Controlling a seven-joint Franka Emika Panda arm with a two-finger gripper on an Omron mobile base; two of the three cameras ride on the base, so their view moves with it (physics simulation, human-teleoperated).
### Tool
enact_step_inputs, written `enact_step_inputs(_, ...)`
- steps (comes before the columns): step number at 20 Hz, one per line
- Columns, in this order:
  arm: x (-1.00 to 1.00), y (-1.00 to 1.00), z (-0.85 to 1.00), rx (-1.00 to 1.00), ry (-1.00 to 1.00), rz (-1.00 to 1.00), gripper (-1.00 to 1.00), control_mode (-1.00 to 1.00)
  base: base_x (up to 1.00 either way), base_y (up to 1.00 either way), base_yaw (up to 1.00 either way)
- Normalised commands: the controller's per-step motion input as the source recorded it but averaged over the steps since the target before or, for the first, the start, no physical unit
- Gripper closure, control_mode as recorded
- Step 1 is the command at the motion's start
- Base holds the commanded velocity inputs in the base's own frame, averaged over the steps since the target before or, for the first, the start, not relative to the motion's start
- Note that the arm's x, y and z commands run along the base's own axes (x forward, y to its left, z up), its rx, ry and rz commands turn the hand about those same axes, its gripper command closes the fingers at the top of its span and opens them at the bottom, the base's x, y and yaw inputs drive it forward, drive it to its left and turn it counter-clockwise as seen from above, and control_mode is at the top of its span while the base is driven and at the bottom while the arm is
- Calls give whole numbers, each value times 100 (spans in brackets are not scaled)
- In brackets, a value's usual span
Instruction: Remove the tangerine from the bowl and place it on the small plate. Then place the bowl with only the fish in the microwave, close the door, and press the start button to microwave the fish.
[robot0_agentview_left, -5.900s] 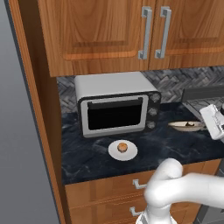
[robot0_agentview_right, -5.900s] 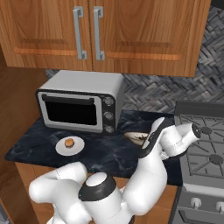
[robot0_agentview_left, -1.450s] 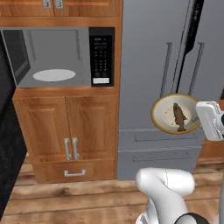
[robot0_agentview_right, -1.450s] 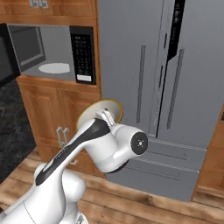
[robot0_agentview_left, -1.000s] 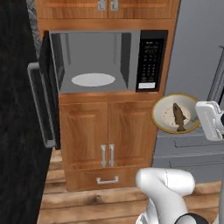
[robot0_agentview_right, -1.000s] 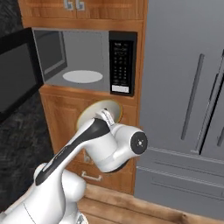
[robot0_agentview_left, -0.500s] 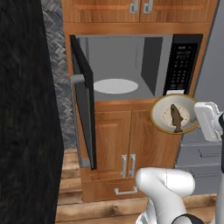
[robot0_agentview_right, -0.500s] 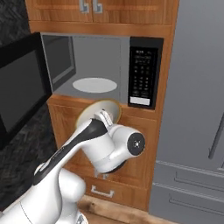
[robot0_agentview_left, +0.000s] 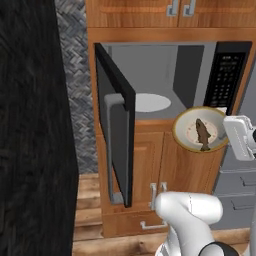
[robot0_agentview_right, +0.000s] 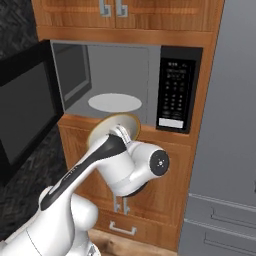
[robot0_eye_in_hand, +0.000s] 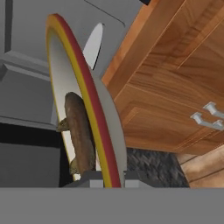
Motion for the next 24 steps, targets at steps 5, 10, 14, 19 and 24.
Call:
enact_step_inputs(5,0,0,0,0,0,0,100,100,35,8,0)
enact_step_inputs(10,0,0,0,0,0,0,100,100,19,-2,0)
enact_step_inputs(14,0,0,0,0,0,0,100,100,13,0,0)
enact_step_inputs(19,0,0,0,0,0,0,100,100,40,16,0)
enact_step_inputs(24,0,0,0,0,0,0,100,100,9,1,0)
